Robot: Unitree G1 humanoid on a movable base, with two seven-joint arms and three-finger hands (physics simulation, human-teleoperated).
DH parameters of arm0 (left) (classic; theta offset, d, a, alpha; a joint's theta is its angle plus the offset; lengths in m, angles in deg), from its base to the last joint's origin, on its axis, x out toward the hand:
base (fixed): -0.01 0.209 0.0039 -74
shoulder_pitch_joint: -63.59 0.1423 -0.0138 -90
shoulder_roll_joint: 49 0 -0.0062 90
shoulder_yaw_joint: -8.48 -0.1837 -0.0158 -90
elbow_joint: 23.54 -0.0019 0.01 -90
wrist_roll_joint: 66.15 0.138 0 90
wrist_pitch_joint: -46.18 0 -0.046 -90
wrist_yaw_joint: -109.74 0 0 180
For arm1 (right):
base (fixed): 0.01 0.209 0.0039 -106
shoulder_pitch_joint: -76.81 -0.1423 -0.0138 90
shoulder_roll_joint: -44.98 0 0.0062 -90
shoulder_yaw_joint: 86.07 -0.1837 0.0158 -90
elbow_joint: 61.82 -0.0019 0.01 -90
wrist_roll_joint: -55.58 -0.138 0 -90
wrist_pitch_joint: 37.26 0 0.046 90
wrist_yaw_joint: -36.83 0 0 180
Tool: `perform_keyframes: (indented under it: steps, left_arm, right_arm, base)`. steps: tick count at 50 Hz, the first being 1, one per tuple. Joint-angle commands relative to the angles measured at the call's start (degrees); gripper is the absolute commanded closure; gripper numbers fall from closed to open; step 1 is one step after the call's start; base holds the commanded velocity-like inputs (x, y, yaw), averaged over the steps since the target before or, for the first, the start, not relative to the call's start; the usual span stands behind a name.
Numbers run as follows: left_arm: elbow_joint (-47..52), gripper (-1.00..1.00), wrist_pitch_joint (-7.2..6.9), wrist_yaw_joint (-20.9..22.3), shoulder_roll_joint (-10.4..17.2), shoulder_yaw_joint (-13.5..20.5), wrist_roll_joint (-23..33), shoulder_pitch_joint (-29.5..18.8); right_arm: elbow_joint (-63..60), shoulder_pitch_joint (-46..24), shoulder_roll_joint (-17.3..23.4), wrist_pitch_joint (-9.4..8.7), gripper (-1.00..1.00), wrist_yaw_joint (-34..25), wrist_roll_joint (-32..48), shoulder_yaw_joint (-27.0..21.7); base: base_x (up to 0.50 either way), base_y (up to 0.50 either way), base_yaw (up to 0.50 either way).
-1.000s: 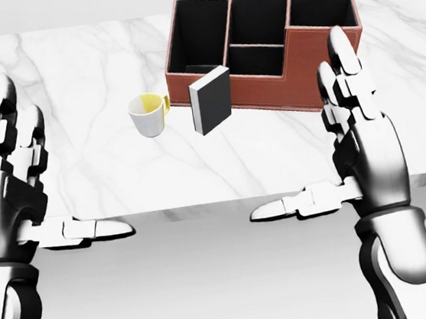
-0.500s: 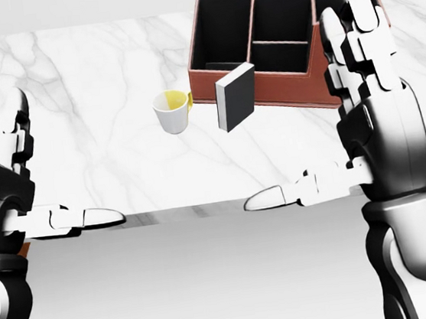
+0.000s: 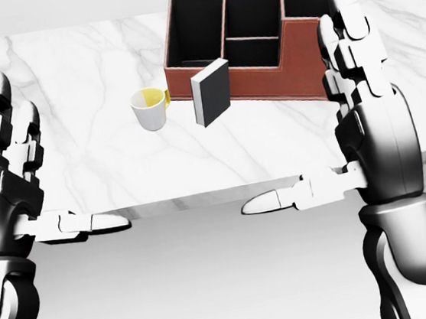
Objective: Pick up the book and place it in the caddy.
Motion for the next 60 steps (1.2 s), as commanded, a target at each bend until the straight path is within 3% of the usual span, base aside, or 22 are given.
perform_keyframes:
  steps: [1, 18, 60]
  left_arm:
    - [-1.07, -1.00, 0.00, 0.00, 0.18, 0.18, -0.03, 0.12]
    - [-1.47, -1.00, 0.00, 0.13, 0.32, 0.33, -0.37, 0.41]
    - [0.33, -1.00, 0.00, 0.61, 0.20, 0.35, -0.25, 1.19]
  right_arm:
    - [0.01, 0.56, -0.64, 0.00, -1.00, -1.10, 1.48, 1.17]
    - [-0.03, 0.81, -0.37, 0.00, -1.00, -1.95, 2.09, 0.82]
    - [-2.42, 2.21, -0.69, 0.00, -1.00, -3.50, 2.56, 1.02]
  base:
    - [0.00, 0.00, 0.00]
    - [0.01, 0.00, 0.00]
    - [0.24, -0.01, 0.00]
